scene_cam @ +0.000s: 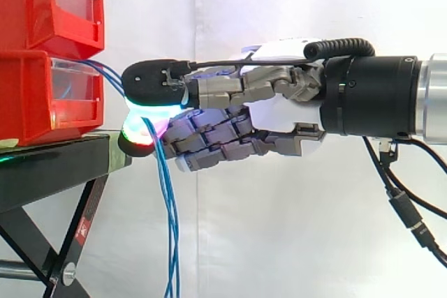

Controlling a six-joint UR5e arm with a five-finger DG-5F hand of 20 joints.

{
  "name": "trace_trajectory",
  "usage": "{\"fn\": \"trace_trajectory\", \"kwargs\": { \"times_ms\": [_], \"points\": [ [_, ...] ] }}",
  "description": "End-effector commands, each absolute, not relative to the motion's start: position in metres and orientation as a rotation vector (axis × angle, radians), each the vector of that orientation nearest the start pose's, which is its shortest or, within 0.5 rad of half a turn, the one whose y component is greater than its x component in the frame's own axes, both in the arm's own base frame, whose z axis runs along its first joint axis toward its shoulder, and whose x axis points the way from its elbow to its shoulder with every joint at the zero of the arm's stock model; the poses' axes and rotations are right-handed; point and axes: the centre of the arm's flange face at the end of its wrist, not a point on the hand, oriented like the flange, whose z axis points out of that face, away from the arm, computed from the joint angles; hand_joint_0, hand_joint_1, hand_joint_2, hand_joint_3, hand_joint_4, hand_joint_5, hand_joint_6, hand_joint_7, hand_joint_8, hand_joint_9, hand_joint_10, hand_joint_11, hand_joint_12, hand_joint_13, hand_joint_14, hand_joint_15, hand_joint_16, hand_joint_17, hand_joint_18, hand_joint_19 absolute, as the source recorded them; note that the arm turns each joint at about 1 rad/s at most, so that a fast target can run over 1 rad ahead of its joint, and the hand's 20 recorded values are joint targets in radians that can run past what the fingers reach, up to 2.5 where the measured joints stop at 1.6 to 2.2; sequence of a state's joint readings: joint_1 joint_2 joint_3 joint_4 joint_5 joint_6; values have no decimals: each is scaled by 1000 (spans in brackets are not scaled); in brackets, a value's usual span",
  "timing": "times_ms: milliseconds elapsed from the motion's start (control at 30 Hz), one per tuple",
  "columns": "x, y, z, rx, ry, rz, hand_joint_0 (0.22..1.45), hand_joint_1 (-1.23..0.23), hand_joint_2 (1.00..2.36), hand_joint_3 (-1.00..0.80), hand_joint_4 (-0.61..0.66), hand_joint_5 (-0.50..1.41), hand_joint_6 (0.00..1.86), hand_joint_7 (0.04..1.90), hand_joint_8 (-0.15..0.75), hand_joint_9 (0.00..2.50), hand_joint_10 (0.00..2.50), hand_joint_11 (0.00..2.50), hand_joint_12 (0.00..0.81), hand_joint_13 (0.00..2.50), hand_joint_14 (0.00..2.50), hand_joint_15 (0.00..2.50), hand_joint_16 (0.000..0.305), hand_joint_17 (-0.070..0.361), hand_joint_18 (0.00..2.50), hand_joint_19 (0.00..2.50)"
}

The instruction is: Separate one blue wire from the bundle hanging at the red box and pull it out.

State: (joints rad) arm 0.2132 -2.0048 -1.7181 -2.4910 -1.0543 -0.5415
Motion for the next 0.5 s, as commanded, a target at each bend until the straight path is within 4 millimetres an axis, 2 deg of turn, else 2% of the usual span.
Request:
{"fn": "trace_trajectory", "kwargs": {
  "times_ms": [0,133,300,467],
  "points": [
    [625,-51,239,974,1193,607,657,-700,1010,-393,232,-149,555,1277,298,439,5,176,331,239,3,100,47,106,168,263],
    [626,-51,241,968,1182,609,657,-701,1010,-398,235,-146,532,1302,297,437,5,177,333,245,3,102,47,106,168,267],
    [631,-50,227,953,1191,593,656,-702,1010,-400,236,-146,529,1305,298,437,5,167,332,245,4,106,47,106,170,270],
    [632,-49,228,948,1180,601,658,-694,1010,-393,234,-146,546,1298,299,446,5,175,331,259,4,109,47,106,176,281]
  ]
}}
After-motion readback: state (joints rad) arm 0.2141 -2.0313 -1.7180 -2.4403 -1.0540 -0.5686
